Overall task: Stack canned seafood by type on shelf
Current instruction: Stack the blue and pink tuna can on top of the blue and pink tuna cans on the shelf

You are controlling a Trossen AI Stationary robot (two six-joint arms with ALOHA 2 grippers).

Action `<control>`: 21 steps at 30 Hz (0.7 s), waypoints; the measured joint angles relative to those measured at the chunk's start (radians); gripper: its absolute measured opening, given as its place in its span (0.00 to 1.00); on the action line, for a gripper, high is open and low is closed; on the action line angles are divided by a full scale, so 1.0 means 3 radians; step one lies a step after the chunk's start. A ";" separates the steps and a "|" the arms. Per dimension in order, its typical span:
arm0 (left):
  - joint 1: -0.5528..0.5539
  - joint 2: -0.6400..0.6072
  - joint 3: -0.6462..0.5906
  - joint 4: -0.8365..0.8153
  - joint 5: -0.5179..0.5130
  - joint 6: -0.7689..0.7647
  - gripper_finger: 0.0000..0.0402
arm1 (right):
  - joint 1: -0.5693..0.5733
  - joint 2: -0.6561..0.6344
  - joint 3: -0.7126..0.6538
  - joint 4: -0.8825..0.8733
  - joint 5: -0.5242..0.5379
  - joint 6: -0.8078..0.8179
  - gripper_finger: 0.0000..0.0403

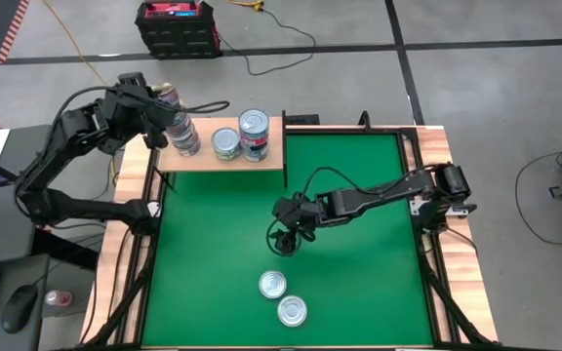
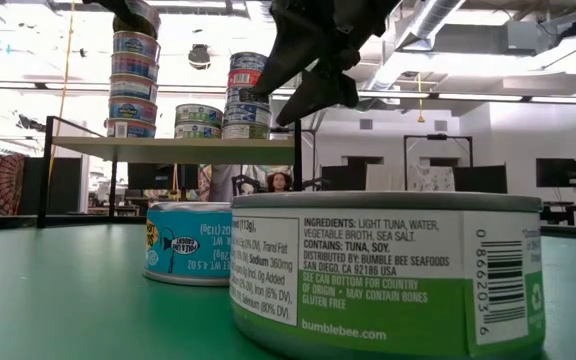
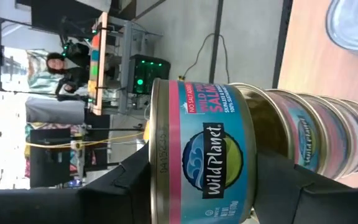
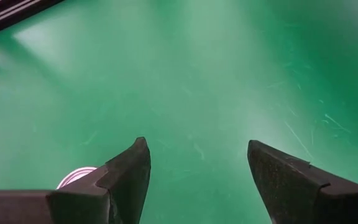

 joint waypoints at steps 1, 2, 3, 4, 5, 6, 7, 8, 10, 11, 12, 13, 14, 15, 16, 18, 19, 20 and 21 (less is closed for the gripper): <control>0.0000 -0.0001 0.0002 -0.0027 0.0012 -0.0024 0.51 | -0.0013 0.0000 0.0000 -0.0003 -0.0002 0.0000 0.72; 0.0000 -0.0002 0.0003 -0.0059 0.0023 -0.0055 0.52 | -0.0020 0.0000 0.0000 -0.0002 -0.0009 0.0000 0.72; 0.0000 0.0000 0.0003 -0.0077 0.0038 -0.0087 0.53 | -0.0022 0.0000 0.0000 -0.0003 -0.0008 0.0004 0.72; 0.0000 0.0000 0.0003 -0.0080 0.0045 -0.0118 0.54 | -0.0022 0.0000 0.0000 -0.0003 -0.0008 0.0012 0.72; 0.0000 0.0000 0.0003 -0.0080 0.0044 -0.0144 0.55 | -0.0021 0.0000 0.0000 -0.0002 -0.0009 0.0015 0.72; 0.0000 -0.0001 0.0003 -0.0079 0.0045 -0.0164 0.56 | -0.0019 0.0000 0.0000 -0.0002 -0.0009 0.0017 0.72; 0.0000 -0.0002 0.0003 -0.0078 0.0047 -0.0177 0.57 | -0.0018 0.0000 0.0000 -0.0002 -0.0009 0.0017 0.72; 0.0000 -0.0003 0.0003 -0.0078 0.0054 -0.0185 0.57 | -0.0014 0.0000 0.0000 -0.0002 -0.0011 0.0017 0.72; 0.0000 -0.0003 0.0003 -0.0079 0.0069 -0.0218 0.58 | -0.0014 0.0000 0.0000 -0.0002 -0.0011 0.0018 0.72; 0.0000 -0.0003 0.0003 -0.0080 0.0070 -0.0236 0.58 | -0.0015 0.0000 0.0000 -0.0002 -0.0011 0.0018 0.72; 0.0000 -0.0003 0.0003 -0.0080 0.0070 -0.0263 0.59 | -0.0015 0.0000 0.0000 -0.0002 -0.0011 0.0018 0.72; 0.0000 -0.0003 0.0003 -0.0080 0.0070 -0.0289 0.59 | -0.0016 0.0000 0.0000 -0.0003 -0.0011 0.0019 0.72; 0.0000 -0.0003 0.0003 -0.0083 0.0071 -0.0311 0.59 | -0.0017 0.0000 0.0000 -0.0003 -0.0011 0.0019 0.72; 0.0000 -0.0003 0.0003 -0.0094 0.0078 -0.0330 0.59 | -0.0018 0.0000 0.0000 -0.0003 -0.0011 0.0019 0.72; 0.0000 -0.0003 0.0003 -0.0113 0.0082 -0.0350 0.59 | -0.0017 0.0000 0.0000 -0.0003 -0.0011 0.0029 0.72; 0.0000 0.0004 0.0040 -0.0206 0.0121 -0.0405 0.59 | -0.0015 0.0000 0.0000 -0.0006 -0.0012 0.0053 0.72; 0.0000 0.0020 0.0075 -0.0243 0.0151 -0.0440 0.59 | -0.0015 0.0000 0.0000 -0.0006 -0.0012 0.0056 0.72; -0.0001 0.0038 0.0126 -0.0283 0.0165 -0.0477 0.59 | -0.0015 0.0000 0.0000 -0.0006 -0.0012 0.0056 0.72; -0.0001 0.0056 0.0183 -0.0341 0.0173 -0.0515 0.59 | -0.0015 0.0000 0.0000 -0.0005 -0.0013 0.0056 0.72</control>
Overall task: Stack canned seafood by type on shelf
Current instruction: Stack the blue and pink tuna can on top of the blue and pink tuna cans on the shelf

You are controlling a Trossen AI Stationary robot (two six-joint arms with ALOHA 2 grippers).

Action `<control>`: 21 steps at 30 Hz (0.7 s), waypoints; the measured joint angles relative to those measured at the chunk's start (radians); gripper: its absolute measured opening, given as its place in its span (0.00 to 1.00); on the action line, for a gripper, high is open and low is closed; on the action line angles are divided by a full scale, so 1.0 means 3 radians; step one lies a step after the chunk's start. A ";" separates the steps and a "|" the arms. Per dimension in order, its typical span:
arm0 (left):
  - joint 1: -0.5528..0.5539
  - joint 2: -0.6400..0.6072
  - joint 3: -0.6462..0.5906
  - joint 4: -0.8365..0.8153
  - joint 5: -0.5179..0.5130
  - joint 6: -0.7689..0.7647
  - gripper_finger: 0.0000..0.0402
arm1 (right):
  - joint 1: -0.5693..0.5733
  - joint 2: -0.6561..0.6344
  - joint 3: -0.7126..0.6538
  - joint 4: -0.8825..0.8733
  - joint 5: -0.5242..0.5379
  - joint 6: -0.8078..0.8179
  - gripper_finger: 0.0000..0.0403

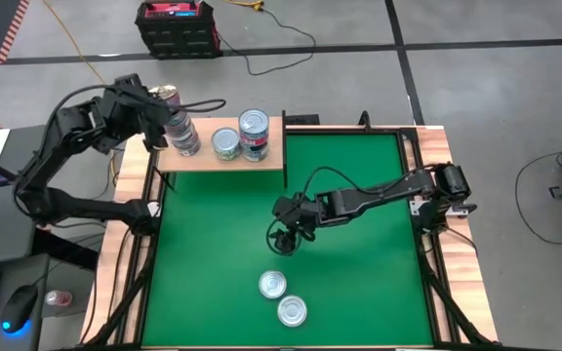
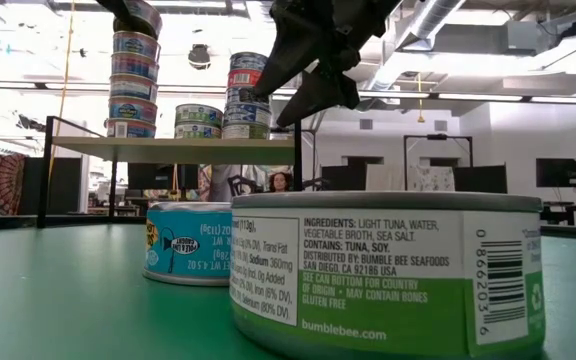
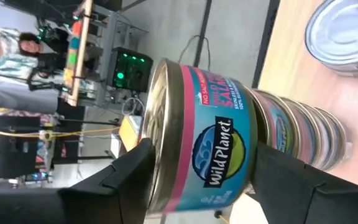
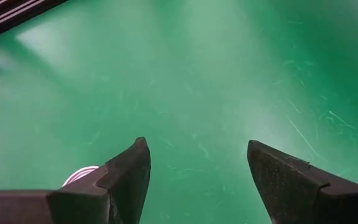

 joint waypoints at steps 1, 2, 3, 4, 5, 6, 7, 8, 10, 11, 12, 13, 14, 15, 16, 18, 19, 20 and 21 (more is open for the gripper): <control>0.0000 0.0028 0.0058 -0.0064 0.0017 -0.0029 0.59 | 0.0000 0.0000 0.0000 0.0000 -0.0001 0.0000 0.72; 0.0000 0.0054 0.0117 -0.0114 0.0023 -0.0043 0.59 | 0.0000 0.0000 0.0000 0.0001 -0.0001 0.0000 0.72; 0.0000 0.0077 0.0169 -0.0149 0.0024 -0.0044 0.59 | 0.0000 0.0000 0.0000 0.0002 -0.0001 0.0000 0.72; 0.0000 0.0104 0.0221 -0.0188 0.0049 -0.0053 0.59 | 0.0000 0.0000 0.0000 0.0006 -0.0001 0.0001 0.72; 0.0000 0.0121 0.0259 -0.0218 0.0086 -0.0065 0.59 | 0.0000 0.0000 0.0000 0.0014 -0.0001 0.0001 0.72; 0.0000 0.0140 0.0283 -0.0252 0.0093 -0.0074 0.59 | 0.0000 0.0000 0.0000 0.0026 -0.0001 0.0001 0.72; 0.0000 0.0152 0.0296 -0.0273 0.0095 -0.0080 0.59 | 0.0000 0.0000 0.0000 0.0036 -0.0001 0.0000 0.72; 0.0000 0.0157 0.0299 -0.0288 0.0095 -0.0088 0.59 | 0.0000 0.0000 0.0000 0.0045 -0.0001 0.0001 0.72; 0.0000 0.0182 0.0299 -0.0335 0.0104 -0.0085 0.59 | 0.0000 0.0000 0.0000 0.0080 -0.0001 0.0001 0.72; 0.0000 0.0190 0.0299 -0.0357 0.0103 -0.0083 0.59 | 0.0000 0.0000 0.0000 0.0091 0.0000 0.0014 0.72; 0.0000 0.0205 0.0298 -0.0374 0.0090 -0.0087 0.59 | 0.0002 0.0000 0.0000 0.0102 -0.0001 0.0030 0.72; 0.0000 0.0213 0.0298 -0.0379 0.0079 -0.0088 0.59 | 0.0008 0.0000 0.0000 0.0111 0.0000 0.0046 0.72; 0.0000 0.0216 0.0296 -0.0379 0.0078 -0.0088 0.59 | 0.0011 0.0000 0.0000 0.0113 -0.0001 0.0050 0.72; 0.0000 0.0218 0.0296 -0.0381 0.0076 -0.0084 0.59 | 0.0019 0.0000 0.0000 0.0117 0.0001 0.0051 0.72; 0.0000 0.0218 0.0296 -0.0382 0.0067 -0.0074 0.59 | 0.0027 0.0000 0.0000 0.0124 0.0001 0.0051 0.72; 0.0000 0.0218 0.0296 -0.0386 0.0029 -0.0084 0.59 | 0.0031 0.0000 0.0000 0.0134 0.0001 0.0051 0.72; 0.0000 0.0218 0.0296 -0.0390 -0.0009 -0.0100 0.59 | 0.0031 0.0000 -0.0001 0.0139 0.0001 0.0051 0.72; 0.0000 0.0220 0.0296 -0.0401 -0.0040 -0.0117 0.59 | 0.0032 0.0000 0.0000 0.0150 0.0001 0.0052 0.72; 0.0000 0.0220 0.0296 -0.0414 -0.0060 -0.0129 0.59 | 0.0031 0.0000 0.0000 0.0156 0.0002 0.0052 0.72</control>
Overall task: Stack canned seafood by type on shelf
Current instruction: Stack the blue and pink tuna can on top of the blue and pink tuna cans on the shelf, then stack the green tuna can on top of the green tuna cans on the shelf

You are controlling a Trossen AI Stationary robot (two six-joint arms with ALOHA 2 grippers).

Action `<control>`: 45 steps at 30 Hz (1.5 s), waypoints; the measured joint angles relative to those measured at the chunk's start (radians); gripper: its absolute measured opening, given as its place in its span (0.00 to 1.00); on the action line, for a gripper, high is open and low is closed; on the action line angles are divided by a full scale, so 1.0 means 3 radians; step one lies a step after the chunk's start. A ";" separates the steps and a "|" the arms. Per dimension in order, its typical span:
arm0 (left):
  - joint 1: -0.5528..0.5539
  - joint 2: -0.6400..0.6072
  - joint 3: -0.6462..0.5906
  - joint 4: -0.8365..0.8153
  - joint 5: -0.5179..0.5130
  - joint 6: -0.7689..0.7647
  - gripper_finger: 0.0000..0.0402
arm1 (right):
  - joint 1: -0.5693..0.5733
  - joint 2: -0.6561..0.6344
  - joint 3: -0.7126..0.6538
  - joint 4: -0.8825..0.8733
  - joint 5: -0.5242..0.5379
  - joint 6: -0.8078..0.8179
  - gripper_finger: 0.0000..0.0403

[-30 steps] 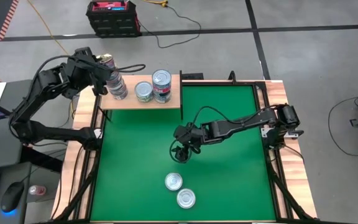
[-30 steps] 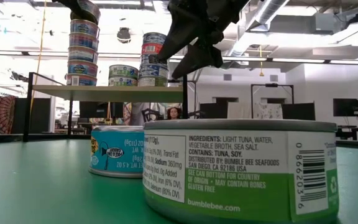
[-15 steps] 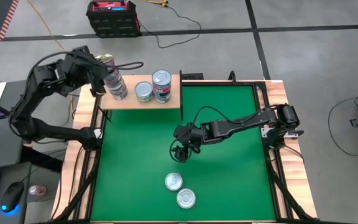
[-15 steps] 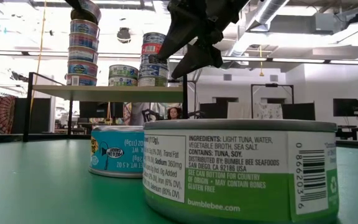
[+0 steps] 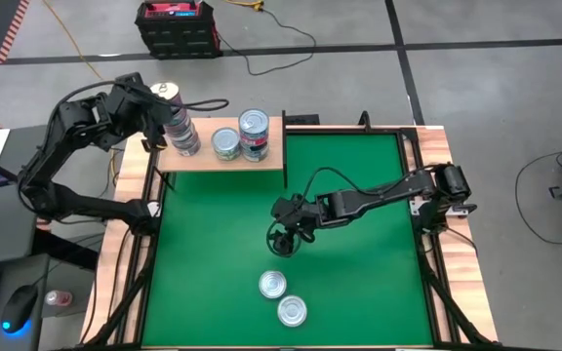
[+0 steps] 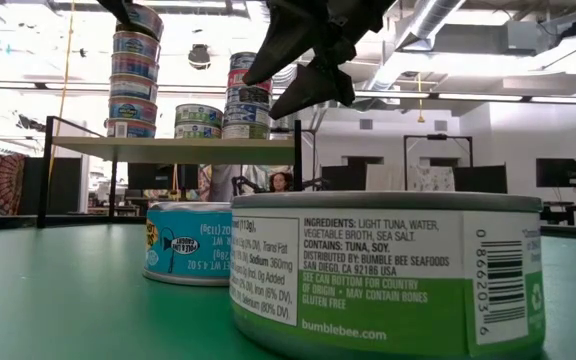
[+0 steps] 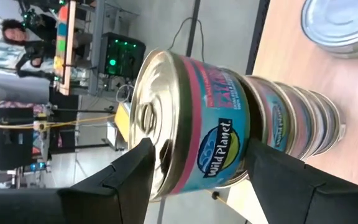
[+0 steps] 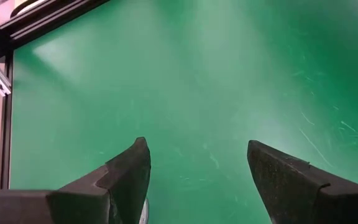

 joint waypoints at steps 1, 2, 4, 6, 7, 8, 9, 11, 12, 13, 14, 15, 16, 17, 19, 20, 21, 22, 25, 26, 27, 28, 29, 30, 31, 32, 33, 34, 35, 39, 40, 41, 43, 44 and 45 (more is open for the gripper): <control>0.0000 0.0000 0.0000 -0.0007 -0.0015 -0.0014 0.59 | -0.0001 0.0000 0.0000 0.0002 0.0000 0.0000 0.72; 0.0000 -0.0002 0.0000 -0.0006 -0.0027 -0.0026 0.59 | -0.0003 0.0000 0.0000 0.0009 0.0000 0.0000 0.72; 0.0000 -0.0003 0.0000 -0.0024 -0.0033 -0.0057 0.59 | -0.0017 0.0000 0.0000 0.0018 0.0001 -0.0004 0.72; 0.0000 -0.0002 0.0000 -0.0085 -0.0009 -0.0095 0.59 | -0.0033 0.0000 0.0000 0.0017 -0.0001 -0.0017 0.72; 0.0000 -0.0001 0.0000 -0.0094 0.0001 -0.0112 0.58 | -0.0031 0.0000 -0.0001 0.0017 0.0000 -0.0018 0.72; 0.0000 -0.0002 0.0000 -0.0096 0.0001 -0.0118 0.58 | -0.0033 0.0000 0.0000 0.0017 0.0000 -0.0018 0.72; 0.0000 -0.0001 0.0000 -0.0102 -0.0001 -0.0123 0.58 | -0.0033 0.0000 -0.0001 0.0017 0.0000 -0.0019 0.72; 0.0000 -0.0004 0.0000 -0.0106 -0.0006 -0.0161 0.58 | -0.0033 0.0000 -0.0001 0.0017 0.0000 -0.0021 0.72; 0.0000 -0.0014 0.0000 -0.0105 -0.0006 -0.0195 0.58 | -0.0033 0.0000 0.0000 0.0017 0.0000 -0.0023 0.72; 0.0000 -0.0022 0.0000 -0.0100 0.0002 -0.0234 0.58 | -0.0033 0.0000 -0.0001 0.0015 -0.0003 -0.0027 0.72; -0.0001 -0.0031 0.0000 -0.0080 0.0031 -0.0273 0.58 | -0.0033 0.0000 -0.0001 0.0015 -0.0024 -0.0028 0.72; -0.0013 -0.0052 0.0000 -0.0055 0.0076 -0.0303 0.58 | -0.0036 0.0000 -0.0001 0.0017 -0.0073 -0.0029 0.72; -0.0031 -0.0066 0.0000 -0.0043 0.0141 -0.0316 0.58 | -0.0047 0.0000 -0.0001 0.0016 -0.0139 -0.0031 0.72; -0.0062 -0.0073 0.0000 -0.0033 0.0207 -0.0311 0.58 | -0.0054 0.0000 -0.0001 0.0012 -0.0212 -0.0034 0.72; -0.0147 -0.0103 0.0000 -0.0024 0.0335 -0.0283 0.58 | -0.0074 0.0000 -0.0001 -0.0014 -0.0307 -0.0088 0.72; -0.0205 -0.0107 0.0000 -0.0025 0.0418 -0.0262 0.58 | -0.0078 0.0000 -0.0001 -0.0020 -0.0340 -0.0136 0.72; -0.0279 -0.0107 0.0000 -0.0028 0.0558 -0.0253 0.58 | -0.0076 0.0000 -0.0001 -0.0029 -0.0356 -0.0199 0.72; -0.0361 -0.0104 0.0000 -0.0038 0.0725 -0.0248 0.58 | -0.0078 0.0000 -0.0001 -0.0041 -0.0389 -0.0274 0.72; -0.0671 -0.0019 0.0000 -0.0080 0.1180 -0.0272 0.58 | -0.0077 0.0000 -0.0001 -0.0120 -0.0645 -0.0532 0.72; -0.0797 0.0029 -0.0005 -0.0086 0.1264 -0.0318 0.58 | -0.0076 0.0000 -0.0001 -0.0165 -0.0741 -0.0616 0.72; -0.0929 0.0072 -0.0029 -0.0081 0.1306 -0.0380 0.58 | -0.0075 0.0000 -0.0001 -0.0220 -0.0814 -0.0673 0.72; -0.1066 0.0115 -0.0062 -0.0083 0.1326 -0.0454 0.58 | -0.0072 0.0000 -0.0001 -0.0286 -0.0870 -0.0723 0.72; -0.1210 0.0165 -0.0109 -0.0076 0.1320 -0.0533 0.58 | -0.0072 0.0000 -0.0001 -0.0364 -0.0883 -0.0761 0.72; -0.1347 0.0214 -0.0163 -0.0060 0.1306 -0.0620 0.58 | -0.0072 0.0000 -0.0001 -0.0449 -0.0883 -0.0783 0.72; -0.1478 0.0260 -0.0218 -0.0048 0.1299 -0.0712 0.58 | -0.0073 0.0000 -0.0001 -0.0537 -0.0882 -0.0799 0.72; -0.1601 0.0316 -0.0283 -0.0016 0.1300 -0.0799 0.58 | -0.0075 0.0000 -0.0001 -0.0618 -0.0881 -0.0808 0.72; -0.1716 0.0364 -0.0354 0.0036 0.1319 -0.0888 0.58 | -0.0076 0.0000 -0.0001 -0.0698 -0.0881 -0.0818 0.72; -0.1831 0.0409 -0.0431 0.0086 0.1354 -0.0971 0.58 | -0.0077 0.0000 -0.0001 -0.0767 -0.0882 -0.0822 0.72; -0.1942 0.0468 -0.0510 0.0142 0.1370 -0.1045 0.58 | -0.0078 0.0000 -0.0001 -0.0826 -0.0924 -0.0846 0.72; -0.2315 0.0676 -0.0833 0.0539 0.1450 -0.1371 0.58 | -0.0057 0.0000 -0.0001 -0.0944 -0.1186 -0.0864 0.72; -0.2400 0.0716 -0.0911 0.0661 0.1449 -0.1456 0.58 | -0.0035 0.0000 -0.0001 -0.0946 -0.1208 -0.0834 0.72; -0.2471 0.0754 -0.0983 0.0782 0.1448 -0.1560 0.58 | -0.0011 0.0001 -0.0001 -0.0945 -0.1208 -0.0798 0.72; -0.2599 0.0812 -0.1122 0.1015 0.1455 -0.1827 0.58 | 0.0048 0.0021 -0.0005 -0.0937 -0.1211 -0.0767 0.72; -0.2655 0.0833 -0.1199 0.1141 0.1486 -0.1981 0.58 | 0.0080 0.0023 -0.0042 -0.0907 -0.1213 -0.0767 0.72; -0.2714 0.0855 -0.1271 0.1267 0.1536 -0.2135 0.58 | 0.0114 0.0023 -0.0095 -0.0882 -0.1220 -0.0760 0.72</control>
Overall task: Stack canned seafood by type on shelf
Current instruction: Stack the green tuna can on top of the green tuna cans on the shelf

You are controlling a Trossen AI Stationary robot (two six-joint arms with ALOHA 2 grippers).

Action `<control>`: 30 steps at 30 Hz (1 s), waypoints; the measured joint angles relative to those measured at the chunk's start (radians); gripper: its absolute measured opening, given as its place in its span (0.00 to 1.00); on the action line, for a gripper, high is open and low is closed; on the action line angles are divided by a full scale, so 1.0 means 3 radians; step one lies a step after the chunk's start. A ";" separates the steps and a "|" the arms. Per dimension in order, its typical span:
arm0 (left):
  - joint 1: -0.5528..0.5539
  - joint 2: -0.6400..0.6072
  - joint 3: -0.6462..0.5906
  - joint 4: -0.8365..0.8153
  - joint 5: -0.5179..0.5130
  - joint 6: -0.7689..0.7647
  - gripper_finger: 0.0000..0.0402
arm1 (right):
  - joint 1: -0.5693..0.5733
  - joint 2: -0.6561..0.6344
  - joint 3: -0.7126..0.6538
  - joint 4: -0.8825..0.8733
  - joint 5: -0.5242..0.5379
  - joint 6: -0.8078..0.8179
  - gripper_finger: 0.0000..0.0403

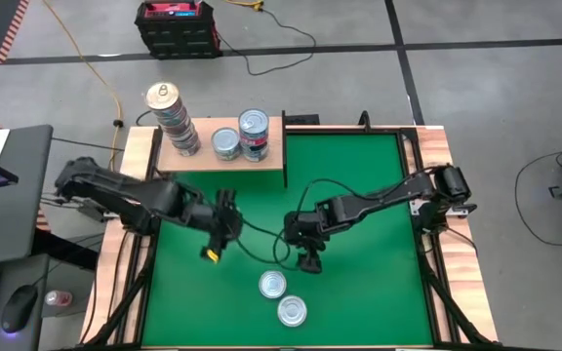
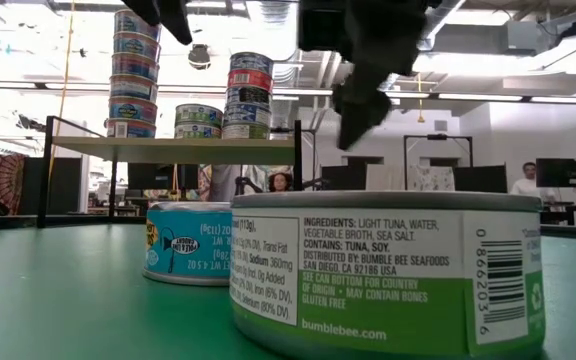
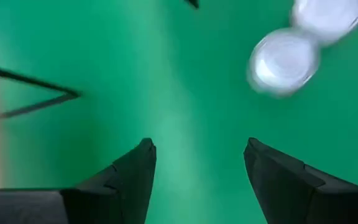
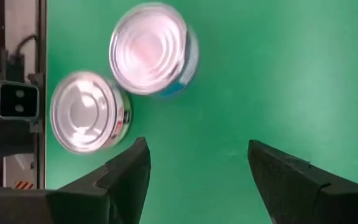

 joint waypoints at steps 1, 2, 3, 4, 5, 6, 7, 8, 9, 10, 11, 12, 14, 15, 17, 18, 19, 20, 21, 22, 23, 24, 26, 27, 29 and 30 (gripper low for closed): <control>-0.0056 0.0007 -0.0087 0.0164 0.0031 -0.0152 0.58 | 0.0033 0.0000 -0.0067 0.0058 0.0000 0.0025 0.72; -0.0123 0.0008 -0.0186 0.0338 0.0054 -0.0302 0.58 | 0.0066 0.0000 -0.0138 0.0129 0.0000 0.0061 0.72; -0.0197 0.0007 -0.0283 0.0496 0.0070 -0.0424 0.58 | 0.0102 0.0003 -0.0213 0.0206 0.0000 0.0104 0.72; -0.0265 0.0004 -0.0388 0.0683 0.0072 -0.0528 0.58 | 0.0143 0.0003 -0.0287 0.0266 -0.0002 0.0166 0.72; -0.0328 0.0004 -0.0478 0.0870 0.0066 -0.0611 0.58 | 0.0186 0.0003 -0.0344 0.0310 -0.0002 0.0227 0.72; -0.0400 0.0005 -0.0584 0.1072 0.0059 -0.0710 0.58 | 0.0230 0.0003 -0.0385 0.0375 -0.0002 0.0284 0.72; -0.0458 0.0007 -0.0687 0.1253 0.0054 -0.0820 0.58 | 0.0280 0.0003 -0.0418 0.0457 -0.0002 0.0349 0.72; -0.0503 0.0010 -0.0786 0.1449 0.0048 -0.0954 0.58 | 0.0332 0.0003 -0.0453 0.0547 -0.0002 0.0425 0.72; -0.0541 0.0011 -0.0889 0.1678 0.0043 -0.1126 0.58 | 0.0383 0.0003 -0.0475 0.0617 -0.0002 0.0509 0.72; -0.0568 0.0012 -0.0991 0.1880 0.0035 -0.1326 0.58 | 0.0438 0.0003 -0.0487 0.0685 -0.0002 0.0592 0.72; -0.0592 0.0011 -0.1089 0.2059 0.0030 -0.1538 0.58 | 0.0491 0.0004 -0.0488 0.0745 0.0000 0.0665 0.72; -0.0605 0.0011 -0.1184 0.2220 0.0021 -0.1749 0.58 | 0.0547 0.0004 -0.0488 0.0825 0.0003 0.0734 0.72; -0.0639 0.0012 -0.1331 0.2455 -0.0052 -0.2115 0.58 | 0.0651 0.0002 -0.0485 0.0966 0.0081 0.0872 0.72; -0.0656 0.0012 -0.1388 0.2522 -0.0115 -0.2277 0.58 | 0.0707 0.0001 -0.0484 0.0991 0.0156 0.0941 0.72; -0.0700 0.0012 -0.1462 0.2563 -0.0266 -0.2527 0.58 | 0.0799 0.0003 -0.0484 0.0980 0.0346 0.1077 0.72; -0.0729 0.0012 -0.1493 0.2581 -0.0364 -0.2616 0.58 | 0.0839 0.0003 -0.0484 0.0979 0.0434 0.1140 0.72; -0.0757 0.0012 -0.1529 0.2611 -0.0473 -0.2696 0.58 | 0.0873 0.0003 -0.0484 0.0983 0.0527 0.1191 0.72; -0.0790 0.0012 -0.1571 0.2676 -0.0591 -0.2775 0.58 | 0.0899 0.0003 -0.0484 0.0986 0.0604 0.1236 0.72; -0.0828 0.0012 -0.1611 0.2777 -0.0707 -0.2822 0.58 | 0.0922 0.0003 -0.0484 0.0993 0.0666 0.1276 0.72; -0.0864 0.0012 -0.1648 0.2876 -0.0796 -0.2851 0.58 | 0.0942 0.0004 -0.0484 0.1003 0.0724 0.1307 0.72; -0.0905 0.0012 -0.1682 0.2983 -0.0880 -0.2846 0.58 | 0.0957 0.0026 -0.0484 0.1014 0.0775 0.1337 0.72; -0.0944 0.0012 -0.1718 0.3102 -0.0938 -0.2826 0.58 | 0.0962 0.0060 -0.0483 0.1046 0.0802 0.1376 0.72; -0.1014 0.0011 -0.1811 0.3379 -0.1020 -0.2765 0.58 | 0.0975 0.0154 -0.0483 0.1101 0.0805 0.1422 0.72; -0.1053 0.0011 -0.1871 0.3539 -0.1077 -0.2742 0.58 | 0.0987 0.0215 -0.0483 0.1151 0.0802 0.1462 0.72; -0.1127 0.0012 -0.1965 0.3852 -0.1187 -0.2728 0.58 | 0.1015 0.0316 -0.0484 0.1255 0.0804 0.1520 0.72; -0.1164 0.0011 -0.2004 0.3997 -0.1243 -0.2733 0.58 | 0.1031 0.0342 -0.0484 0.1281 0.0805 0.1549 0.72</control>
